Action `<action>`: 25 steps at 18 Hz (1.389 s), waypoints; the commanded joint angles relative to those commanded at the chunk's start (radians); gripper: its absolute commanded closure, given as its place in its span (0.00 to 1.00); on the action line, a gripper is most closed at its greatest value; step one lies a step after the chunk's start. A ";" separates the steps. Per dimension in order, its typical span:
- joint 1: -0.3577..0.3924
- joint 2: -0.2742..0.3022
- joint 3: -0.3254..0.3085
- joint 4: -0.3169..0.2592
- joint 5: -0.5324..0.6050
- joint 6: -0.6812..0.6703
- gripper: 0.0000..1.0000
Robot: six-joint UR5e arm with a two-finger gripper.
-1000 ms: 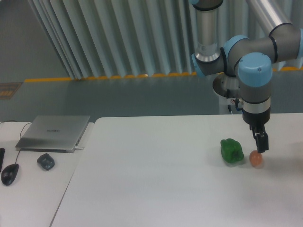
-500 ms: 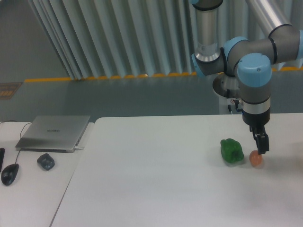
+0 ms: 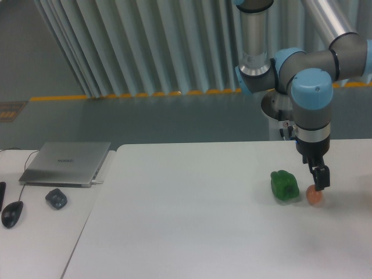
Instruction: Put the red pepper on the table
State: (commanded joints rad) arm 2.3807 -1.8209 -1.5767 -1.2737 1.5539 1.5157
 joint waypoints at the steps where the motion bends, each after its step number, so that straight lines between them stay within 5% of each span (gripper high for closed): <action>1: -0.002 0.003 -0.020 0.054 0.008 -0.035 0.00; 4: 0.002 0.000 -0.005 0.070 0.021 -0.035 0.00; 8: 0.002 -0.034 0.047 0.088 0.222 -0.028 0.00; 13: 0.031 -0.051 0.050 0.163 0.230 -0.037 0.00; 18: 0.153 -0.072 0.056 0.229 0.230 -0.031 0.00; 22: 0.222 -0.129 0.122 0.237 0.226 -0.020 0.00; 25: 0.239 -0.162 0.133 0.296 0.227 0.014 0.00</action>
State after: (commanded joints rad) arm 2.6200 -1.9833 -1.4435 -0.9774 1.7810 1.5293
